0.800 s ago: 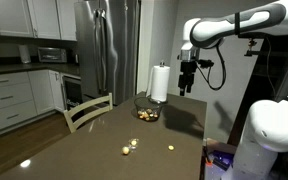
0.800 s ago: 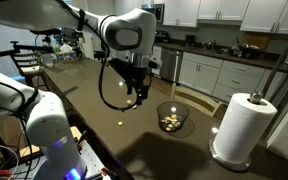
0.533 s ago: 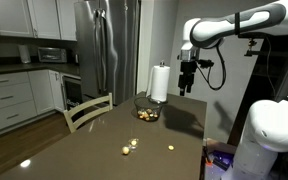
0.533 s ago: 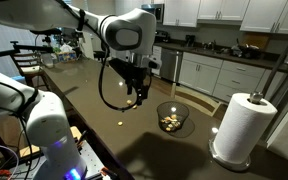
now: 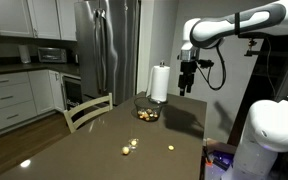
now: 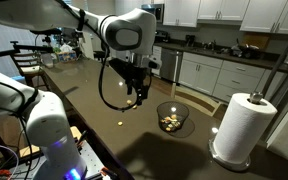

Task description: Move the black basket to the left

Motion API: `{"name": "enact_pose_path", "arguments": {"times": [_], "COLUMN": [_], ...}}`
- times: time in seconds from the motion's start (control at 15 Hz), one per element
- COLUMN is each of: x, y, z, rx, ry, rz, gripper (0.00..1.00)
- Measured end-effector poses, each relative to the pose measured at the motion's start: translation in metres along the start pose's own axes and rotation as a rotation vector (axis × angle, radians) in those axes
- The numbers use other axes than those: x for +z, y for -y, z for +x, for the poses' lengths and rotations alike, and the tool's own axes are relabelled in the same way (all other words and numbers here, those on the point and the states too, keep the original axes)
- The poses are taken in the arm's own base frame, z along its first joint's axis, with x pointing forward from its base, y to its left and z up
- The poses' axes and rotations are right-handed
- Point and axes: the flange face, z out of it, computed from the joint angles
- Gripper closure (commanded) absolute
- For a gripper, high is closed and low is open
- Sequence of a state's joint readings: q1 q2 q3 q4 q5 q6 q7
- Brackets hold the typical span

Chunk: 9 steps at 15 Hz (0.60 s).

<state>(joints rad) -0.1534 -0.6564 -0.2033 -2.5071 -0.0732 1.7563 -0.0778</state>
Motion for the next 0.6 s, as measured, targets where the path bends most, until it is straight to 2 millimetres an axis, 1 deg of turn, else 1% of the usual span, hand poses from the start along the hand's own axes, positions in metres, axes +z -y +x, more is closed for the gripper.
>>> {"name": "enact_pose_path", "arguments": {"times": [0.13, 0.27, 0.4, 0.6], "x": [0.000, -0.001, -0.001, 0.006], "y": [0.000, 0.001, 0.008, 0.028], "z": [0.002, 0.010, 0.024, 0.050], "rx": [0.001, -0.004, -0.026, -0.085], "ry": [-0.006, -0.021, -0.038, -0.044], "rz": [-0.001, -0.006, -0.018, -0.044], "gripper": [0.00, 0.00, 0.00, 0.00]}}
